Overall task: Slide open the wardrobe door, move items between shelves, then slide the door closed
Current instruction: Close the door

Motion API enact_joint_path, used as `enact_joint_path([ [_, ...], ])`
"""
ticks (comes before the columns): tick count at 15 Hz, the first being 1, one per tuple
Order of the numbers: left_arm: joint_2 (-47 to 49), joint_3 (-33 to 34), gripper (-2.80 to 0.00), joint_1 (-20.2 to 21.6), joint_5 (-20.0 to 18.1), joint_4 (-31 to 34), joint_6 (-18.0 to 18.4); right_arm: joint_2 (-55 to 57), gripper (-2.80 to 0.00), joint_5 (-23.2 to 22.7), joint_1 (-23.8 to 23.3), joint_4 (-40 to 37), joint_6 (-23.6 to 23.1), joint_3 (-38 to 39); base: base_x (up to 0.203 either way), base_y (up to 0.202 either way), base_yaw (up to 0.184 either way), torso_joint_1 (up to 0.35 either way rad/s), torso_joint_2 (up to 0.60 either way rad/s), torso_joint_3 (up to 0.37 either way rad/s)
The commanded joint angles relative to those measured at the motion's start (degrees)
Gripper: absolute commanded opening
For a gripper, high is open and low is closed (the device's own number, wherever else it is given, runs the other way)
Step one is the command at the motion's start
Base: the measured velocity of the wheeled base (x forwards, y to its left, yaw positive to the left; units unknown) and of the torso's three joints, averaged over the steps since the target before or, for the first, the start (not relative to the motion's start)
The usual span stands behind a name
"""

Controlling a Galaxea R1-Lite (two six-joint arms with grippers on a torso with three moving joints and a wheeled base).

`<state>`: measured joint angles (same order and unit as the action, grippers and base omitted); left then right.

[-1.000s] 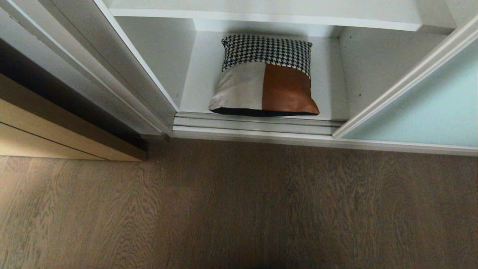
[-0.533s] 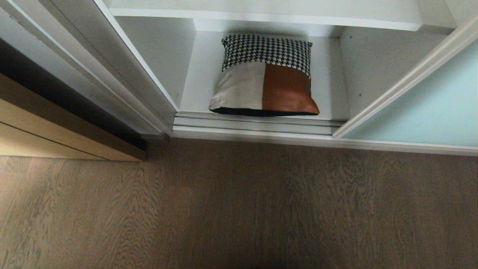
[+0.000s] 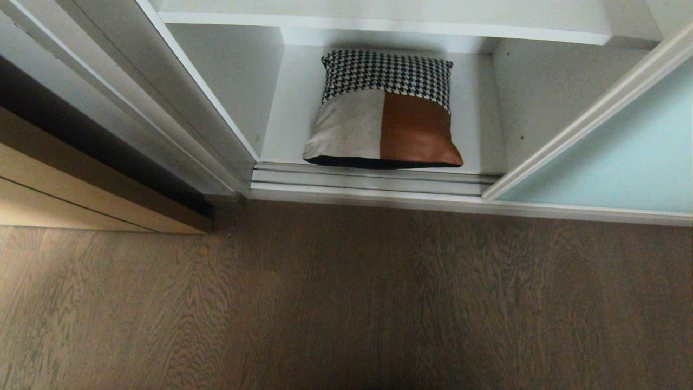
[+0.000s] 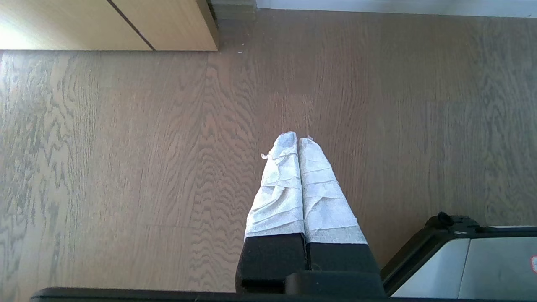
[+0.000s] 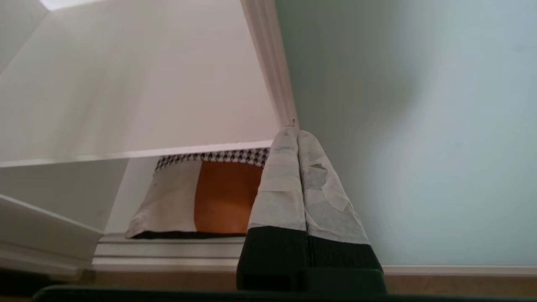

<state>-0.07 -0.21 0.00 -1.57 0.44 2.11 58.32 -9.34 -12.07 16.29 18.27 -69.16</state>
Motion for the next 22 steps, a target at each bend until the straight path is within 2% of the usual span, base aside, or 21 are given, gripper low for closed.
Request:
enact_joint_path([
  [1,0.07,0.03,-2.80,0.00,-0.02,0.00,0.00,2.06,-2.80,-0.07,1.55,0.07,0.04,-0.74,0.000,0.000,0.000,0.000,0.00,0.000],
  [5,0.07,0.03,-2.80,0.00,-0.02,0.00,0.00,4.30,-2.80,0.01,4.67,0.19,-0.46,-1.96,0.000,0.000,0.000,0.000,0.00,0.000],
  [11,0.07,0.03,-2.80,0.00,-0.02,0.00,0.00,8.51,-2.80,0.71,4.48,7.74,-0.26,-2.93,0.000,0.000,0.000,0.000,0.00,0.000],
  [16,0.07,0.01,-2.80,0.00,-0.02,0.00,0.00,9.35,-2.80,0.64,2.85,8.32,-0.15,-3.45,0.000,0.000,0.000,0.000,0.00,0.000],
  [22,0.07,0.03,-2.80,0.00,-0.02,0.00,0.00,10.23,-2.80,0.47,3.21,9.05,-0.61,-3.27,0.000,0.000,0.000,0.000,0.00,0.000],
])
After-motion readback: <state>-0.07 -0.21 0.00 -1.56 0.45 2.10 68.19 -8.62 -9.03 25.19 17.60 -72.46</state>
